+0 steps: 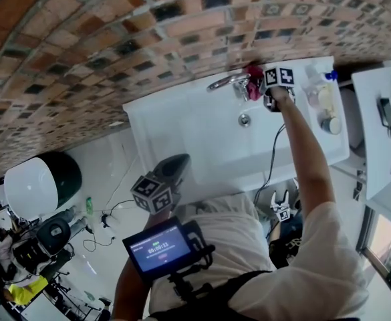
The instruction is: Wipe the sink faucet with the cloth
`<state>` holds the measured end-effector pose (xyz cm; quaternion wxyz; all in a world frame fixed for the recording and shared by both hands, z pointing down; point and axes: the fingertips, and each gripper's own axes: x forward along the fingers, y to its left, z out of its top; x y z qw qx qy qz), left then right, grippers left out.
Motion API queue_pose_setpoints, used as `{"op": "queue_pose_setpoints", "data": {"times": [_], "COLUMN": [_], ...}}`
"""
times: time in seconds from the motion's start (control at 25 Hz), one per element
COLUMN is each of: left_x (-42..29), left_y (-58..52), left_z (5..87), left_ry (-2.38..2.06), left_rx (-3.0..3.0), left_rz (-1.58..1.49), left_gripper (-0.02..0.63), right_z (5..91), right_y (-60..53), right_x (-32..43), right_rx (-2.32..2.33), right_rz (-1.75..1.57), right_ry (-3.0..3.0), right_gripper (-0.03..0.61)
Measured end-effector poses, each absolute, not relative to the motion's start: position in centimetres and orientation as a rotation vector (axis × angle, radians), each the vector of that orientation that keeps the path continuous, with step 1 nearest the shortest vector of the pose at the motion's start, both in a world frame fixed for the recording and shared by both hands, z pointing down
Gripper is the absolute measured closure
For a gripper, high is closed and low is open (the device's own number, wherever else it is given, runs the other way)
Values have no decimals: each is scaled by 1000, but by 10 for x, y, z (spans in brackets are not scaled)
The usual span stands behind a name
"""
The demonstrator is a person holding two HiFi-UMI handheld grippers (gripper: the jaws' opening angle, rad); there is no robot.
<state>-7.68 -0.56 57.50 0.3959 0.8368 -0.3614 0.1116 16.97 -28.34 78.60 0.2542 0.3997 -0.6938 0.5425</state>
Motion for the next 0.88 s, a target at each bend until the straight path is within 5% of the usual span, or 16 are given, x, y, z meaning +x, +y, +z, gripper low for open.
{"op": "queue_pose_setpoints", "data": {"times": [0.88], "left_x": [-83], "left_y": [15], "left_z": [579], "left_ry": [-922], "left_rx": [2102], "left_rz": [319], "left_gripper": [617], "right_z": [834], "right_y": [-202], "right_x": [206], "right_rx": [1089], "right_rz": [2428], "right_ry": [-2016], "right_gripper": [488]}}
